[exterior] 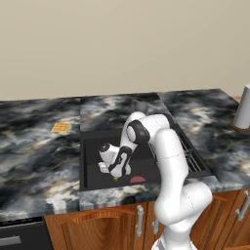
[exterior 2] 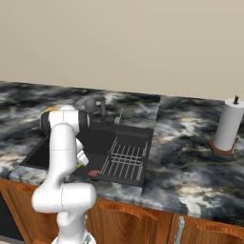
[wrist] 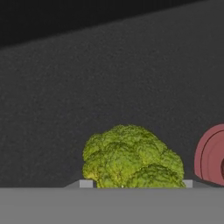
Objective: Turn on the sink faucet. Then move the broccoli from the counter to the sink. Turn off the sink. Move the vegetable from the sink to the pot next to the stove. Finally move the pot to the rear left burner.
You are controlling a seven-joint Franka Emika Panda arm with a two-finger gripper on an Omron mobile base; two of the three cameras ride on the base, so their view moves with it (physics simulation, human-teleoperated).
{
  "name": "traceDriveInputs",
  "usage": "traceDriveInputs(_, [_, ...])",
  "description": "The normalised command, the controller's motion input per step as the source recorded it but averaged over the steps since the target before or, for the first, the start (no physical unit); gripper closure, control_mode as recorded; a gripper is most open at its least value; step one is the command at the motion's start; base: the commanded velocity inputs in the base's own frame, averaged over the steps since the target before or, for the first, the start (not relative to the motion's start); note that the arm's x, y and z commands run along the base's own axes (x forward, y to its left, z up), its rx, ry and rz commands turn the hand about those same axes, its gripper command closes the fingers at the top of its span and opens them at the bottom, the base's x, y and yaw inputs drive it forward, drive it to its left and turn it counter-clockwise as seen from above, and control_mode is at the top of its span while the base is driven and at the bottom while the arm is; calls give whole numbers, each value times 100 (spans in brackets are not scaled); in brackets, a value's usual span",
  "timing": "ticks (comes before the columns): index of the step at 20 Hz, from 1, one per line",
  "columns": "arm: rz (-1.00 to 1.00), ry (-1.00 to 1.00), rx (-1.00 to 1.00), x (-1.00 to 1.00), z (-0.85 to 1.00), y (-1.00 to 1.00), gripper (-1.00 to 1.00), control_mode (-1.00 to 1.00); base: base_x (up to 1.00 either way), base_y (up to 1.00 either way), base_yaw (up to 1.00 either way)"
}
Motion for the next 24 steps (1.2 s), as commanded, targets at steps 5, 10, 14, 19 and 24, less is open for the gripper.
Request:
traceDriveInputs(5, [0,0,0,0,-39,-11,100,-100,0,0,0])
traceDriveInputs(10, [0,0,0,0,-74,0,100,-100,0,0,0])
traceDriveInputs(14, [0,0,0,0,-84,0,100,-100,0,0,0])
traceDriveInputs(19, [0,0,5,0,-99,-11,100,-100,0,0,0])
traceDriveInputs(24, [0,6,7,0,-100,-25,100,-100,0,0,0])
